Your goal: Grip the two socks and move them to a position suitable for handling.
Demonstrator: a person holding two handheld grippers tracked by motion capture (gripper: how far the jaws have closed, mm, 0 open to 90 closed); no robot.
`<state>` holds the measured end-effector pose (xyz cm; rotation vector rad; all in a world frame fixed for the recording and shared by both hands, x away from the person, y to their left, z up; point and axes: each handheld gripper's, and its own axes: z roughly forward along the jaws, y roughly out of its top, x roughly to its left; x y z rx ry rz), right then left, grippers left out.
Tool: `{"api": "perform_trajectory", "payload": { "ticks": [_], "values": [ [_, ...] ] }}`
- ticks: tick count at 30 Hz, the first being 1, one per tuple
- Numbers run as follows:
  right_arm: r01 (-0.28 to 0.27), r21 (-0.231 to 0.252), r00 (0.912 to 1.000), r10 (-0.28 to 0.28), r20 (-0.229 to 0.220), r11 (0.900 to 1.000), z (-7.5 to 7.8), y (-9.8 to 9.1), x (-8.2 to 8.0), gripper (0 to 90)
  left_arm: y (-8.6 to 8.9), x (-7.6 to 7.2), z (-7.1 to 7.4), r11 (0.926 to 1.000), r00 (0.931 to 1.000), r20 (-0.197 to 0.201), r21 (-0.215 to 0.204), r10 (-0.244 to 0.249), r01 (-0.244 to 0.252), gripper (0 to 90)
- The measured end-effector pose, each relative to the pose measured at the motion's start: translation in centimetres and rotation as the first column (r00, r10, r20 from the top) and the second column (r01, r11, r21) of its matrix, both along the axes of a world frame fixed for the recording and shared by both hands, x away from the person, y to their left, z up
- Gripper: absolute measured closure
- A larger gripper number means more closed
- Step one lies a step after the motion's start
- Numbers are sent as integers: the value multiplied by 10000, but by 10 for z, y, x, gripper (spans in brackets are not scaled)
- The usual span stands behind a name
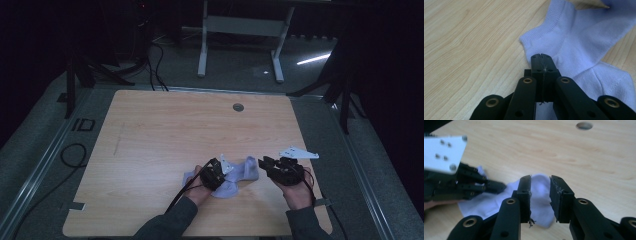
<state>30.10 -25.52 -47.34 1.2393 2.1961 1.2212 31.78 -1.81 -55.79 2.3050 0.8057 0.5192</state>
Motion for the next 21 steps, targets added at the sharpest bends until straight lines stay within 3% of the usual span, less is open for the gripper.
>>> {"api": "perform_trajectory", "payload": {
  "ticks": [4,9,10,17,18,21],
  "values": [
    [11,-32,9999,-12,-164,10000,2,0,8,693,0,0,0,10000,10000,20,7,12,-12,898],
    [-118,-231,9984,105,-563,9997,-7,10,26,686,0,0,0,10000,10000,20,-63,39,-39,898],
    [-167,-389,9964,134,-836,9991,-14,18,38,669,0,0,0,10000,10000,56,-29,22,-22,898],
    [-447,-908,9919,334,-1222,9949,-23,46,66,676,0,0,0,10000,10000,63,-20,38,-38,898],
    [-592,-1179,9895,427,-1384,9913,-26,58,76,687,0,0,-1,10000,10000,60,-18,43,-43,898],
    [-845,-1549,9860,603,-1552,9843,-31,70,86,721,0,0,-1,10000,10000,63,-35,52,-51,898]
  ]
}}
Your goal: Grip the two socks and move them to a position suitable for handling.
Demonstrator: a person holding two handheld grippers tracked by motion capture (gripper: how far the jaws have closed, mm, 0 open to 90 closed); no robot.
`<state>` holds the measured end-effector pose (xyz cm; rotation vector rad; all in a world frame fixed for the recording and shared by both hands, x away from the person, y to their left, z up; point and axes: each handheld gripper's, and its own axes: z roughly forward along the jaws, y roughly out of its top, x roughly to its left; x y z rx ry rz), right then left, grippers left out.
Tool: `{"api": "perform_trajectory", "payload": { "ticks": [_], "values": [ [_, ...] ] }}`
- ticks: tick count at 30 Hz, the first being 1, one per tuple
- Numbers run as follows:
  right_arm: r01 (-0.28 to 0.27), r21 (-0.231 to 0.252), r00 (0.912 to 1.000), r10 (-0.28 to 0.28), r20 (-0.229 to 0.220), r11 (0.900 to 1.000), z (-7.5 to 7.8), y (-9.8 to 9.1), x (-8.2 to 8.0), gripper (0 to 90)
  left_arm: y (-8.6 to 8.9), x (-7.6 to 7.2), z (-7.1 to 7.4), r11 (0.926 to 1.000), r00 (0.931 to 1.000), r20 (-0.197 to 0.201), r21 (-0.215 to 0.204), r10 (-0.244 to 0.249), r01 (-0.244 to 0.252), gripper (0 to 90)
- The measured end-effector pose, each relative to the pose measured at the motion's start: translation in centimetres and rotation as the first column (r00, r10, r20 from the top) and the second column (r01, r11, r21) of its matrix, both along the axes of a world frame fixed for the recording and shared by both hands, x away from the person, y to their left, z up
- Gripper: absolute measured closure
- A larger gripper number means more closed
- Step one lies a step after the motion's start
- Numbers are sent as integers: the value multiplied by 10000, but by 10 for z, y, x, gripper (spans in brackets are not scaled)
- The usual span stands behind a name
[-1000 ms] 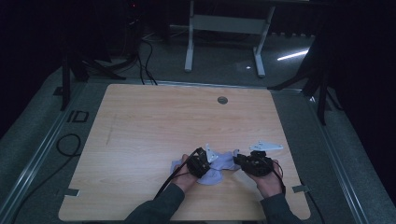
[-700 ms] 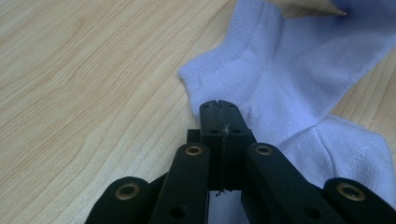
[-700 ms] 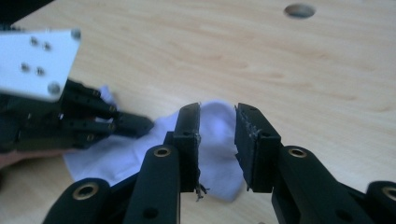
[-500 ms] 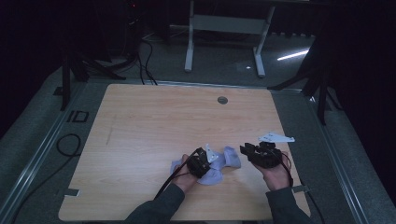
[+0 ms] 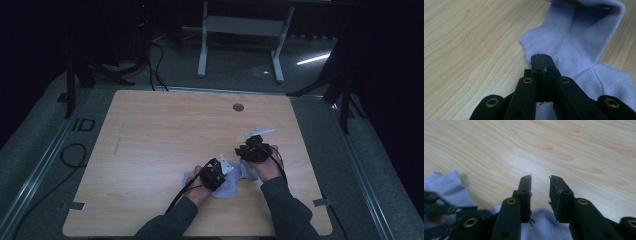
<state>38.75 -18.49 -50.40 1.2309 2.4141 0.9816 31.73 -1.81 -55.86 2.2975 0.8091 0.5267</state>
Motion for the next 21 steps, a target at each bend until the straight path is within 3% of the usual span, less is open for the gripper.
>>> {"api": "perform_trajectory", "payload": {
  "ticks": [2,4,9,18,21],
  "values": [
    [-114,-243,9999,112,-100,9996,-2,6,5,742,0,0,0,10000,10000,-11,4,-18,18,898],
    [-436,-892,9986,406,-348,9951,-10,17,15,782,0,0,0,10000,10000,-14,0,-8,8,898],
    [-854,-2001,9941,700,-832,9760,-15,21,15,860,1,0,0,10000,10000,-24,-19,-4,4,897],
    [-749,-2116,9938,555,-965,9745,2,-7,-16,875,0,0,0,10000,10000,-7,-39,31,-31,898],
    [-789,-1828,9934,619,-970,9800,5,-21,-30,865,0,0,0,10000,10000,-14,-52,36,-36,897]
  ]
}}
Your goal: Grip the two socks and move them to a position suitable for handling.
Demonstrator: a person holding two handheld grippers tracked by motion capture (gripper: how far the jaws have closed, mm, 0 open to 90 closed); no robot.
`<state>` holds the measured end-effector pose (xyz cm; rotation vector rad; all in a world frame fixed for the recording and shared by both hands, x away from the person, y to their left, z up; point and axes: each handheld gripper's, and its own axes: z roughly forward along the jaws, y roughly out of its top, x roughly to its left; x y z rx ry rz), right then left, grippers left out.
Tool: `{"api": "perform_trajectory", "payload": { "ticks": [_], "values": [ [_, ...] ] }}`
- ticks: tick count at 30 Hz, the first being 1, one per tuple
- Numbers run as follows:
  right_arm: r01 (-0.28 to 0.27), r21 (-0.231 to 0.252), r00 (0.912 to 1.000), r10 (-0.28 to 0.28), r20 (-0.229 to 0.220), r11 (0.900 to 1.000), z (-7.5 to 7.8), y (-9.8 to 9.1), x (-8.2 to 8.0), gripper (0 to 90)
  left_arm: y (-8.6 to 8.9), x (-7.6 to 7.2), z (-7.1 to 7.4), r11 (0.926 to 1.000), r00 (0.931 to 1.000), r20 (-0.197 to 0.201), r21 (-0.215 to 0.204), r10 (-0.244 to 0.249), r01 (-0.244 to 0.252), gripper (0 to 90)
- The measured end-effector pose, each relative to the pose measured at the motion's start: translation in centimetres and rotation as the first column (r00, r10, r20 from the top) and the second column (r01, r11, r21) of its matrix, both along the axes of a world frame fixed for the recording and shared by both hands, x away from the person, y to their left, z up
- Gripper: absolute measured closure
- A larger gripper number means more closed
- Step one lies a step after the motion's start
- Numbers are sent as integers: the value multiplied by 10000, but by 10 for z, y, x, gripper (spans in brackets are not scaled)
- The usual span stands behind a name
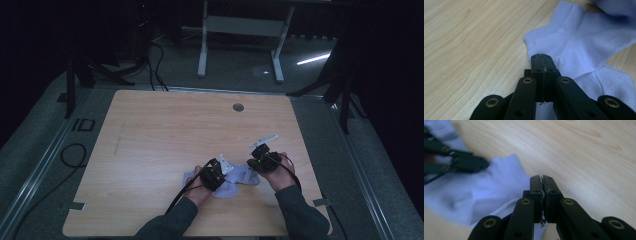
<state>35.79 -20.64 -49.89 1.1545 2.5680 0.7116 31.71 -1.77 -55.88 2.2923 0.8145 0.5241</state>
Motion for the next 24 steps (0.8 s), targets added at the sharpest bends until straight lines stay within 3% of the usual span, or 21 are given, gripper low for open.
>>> {"api": "perform_trajectory", "payload": {
  "ticks": [3,4,11,19,24],
  "values": [
    [-10,360,10000,13,-68,9994,2,-9,-10,858,0,0,0,10000,10000,7,-10,1,-1,898],
    [60,710,10000,-55,-74,9975,4,-17,-22,849,0,0,0,10000,10000,6,6,-2,2,897],
    [78,904,9999,-65,-144,9959,4,-30,-47,832,0,0,0,10000,10000,-49,-47,69,-69,897],
    [53,1047,10000,-46,-70,9945,0,-26,-58,823,1,1,1,9998,9997,-197,-146,134,-137,895],
    [77,947,9990,-36,-442,9955,-22,-20,-60,823,8,0,7,9978,9991,-373,-618,199,-221,876]
  ]
}}
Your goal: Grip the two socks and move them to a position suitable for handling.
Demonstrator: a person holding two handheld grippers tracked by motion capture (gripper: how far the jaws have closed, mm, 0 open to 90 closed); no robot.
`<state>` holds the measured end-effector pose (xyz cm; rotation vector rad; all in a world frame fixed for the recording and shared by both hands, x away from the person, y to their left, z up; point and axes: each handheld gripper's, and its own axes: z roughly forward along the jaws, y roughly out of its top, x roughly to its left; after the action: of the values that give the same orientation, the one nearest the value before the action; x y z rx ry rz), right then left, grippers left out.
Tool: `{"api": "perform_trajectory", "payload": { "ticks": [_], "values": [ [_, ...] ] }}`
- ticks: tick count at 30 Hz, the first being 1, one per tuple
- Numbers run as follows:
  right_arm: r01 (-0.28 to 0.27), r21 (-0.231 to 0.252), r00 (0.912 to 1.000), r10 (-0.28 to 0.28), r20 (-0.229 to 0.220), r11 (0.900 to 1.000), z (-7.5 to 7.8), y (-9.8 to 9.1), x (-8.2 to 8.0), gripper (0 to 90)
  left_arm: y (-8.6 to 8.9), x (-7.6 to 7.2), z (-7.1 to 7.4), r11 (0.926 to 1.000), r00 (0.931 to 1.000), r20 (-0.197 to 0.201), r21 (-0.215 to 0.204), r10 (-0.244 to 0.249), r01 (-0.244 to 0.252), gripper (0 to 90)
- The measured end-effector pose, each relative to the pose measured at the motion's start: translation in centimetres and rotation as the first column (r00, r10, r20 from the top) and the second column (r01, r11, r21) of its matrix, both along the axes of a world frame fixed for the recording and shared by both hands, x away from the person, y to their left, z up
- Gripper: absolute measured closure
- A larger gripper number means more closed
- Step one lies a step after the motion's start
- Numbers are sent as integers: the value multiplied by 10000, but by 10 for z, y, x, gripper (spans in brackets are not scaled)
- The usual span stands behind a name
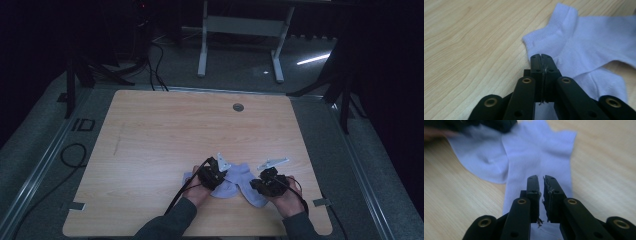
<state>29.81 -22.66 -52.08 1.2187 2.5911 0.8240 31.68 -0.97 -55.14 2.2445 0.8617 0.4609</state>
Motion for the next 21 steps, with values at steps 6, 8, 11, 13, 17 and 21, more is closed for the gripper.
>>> {"api": "perform_trajectory", "payload": {
  "ticks": [6,8,11,13,17,21],
  "values": [
    [87,-362,9997,-95,-225,9993,-18,0,4,826,15,-2,15,9991,9995,54,-293,300,-299,861],
    [97,-360,9998,-104,-194,9993,-18,-1,6,826,21,-5,18,9989,9992,78,-286,384,-381,858],
    [163,-446,9997,-169,-147,9989,-18,-4,11,822,32,-9,22,9986,9989,117,-260,462,-458,854],
    [121,-542,9999,-124,-52,9985,-18,-6,15,811,39,-13,22,9984,9985,93,-190,539,-537,850],
    [353,-674,9993,-344,156,9971,-18,-14,24,781,51,-17,21,9978,9979,53,-106,650,-650,849],
    [646,-799,9972,-612,440,9947,-18,-23,36,764,67,-22,18,9960,9960,14,-84,894,-894,844]
  ]
}}
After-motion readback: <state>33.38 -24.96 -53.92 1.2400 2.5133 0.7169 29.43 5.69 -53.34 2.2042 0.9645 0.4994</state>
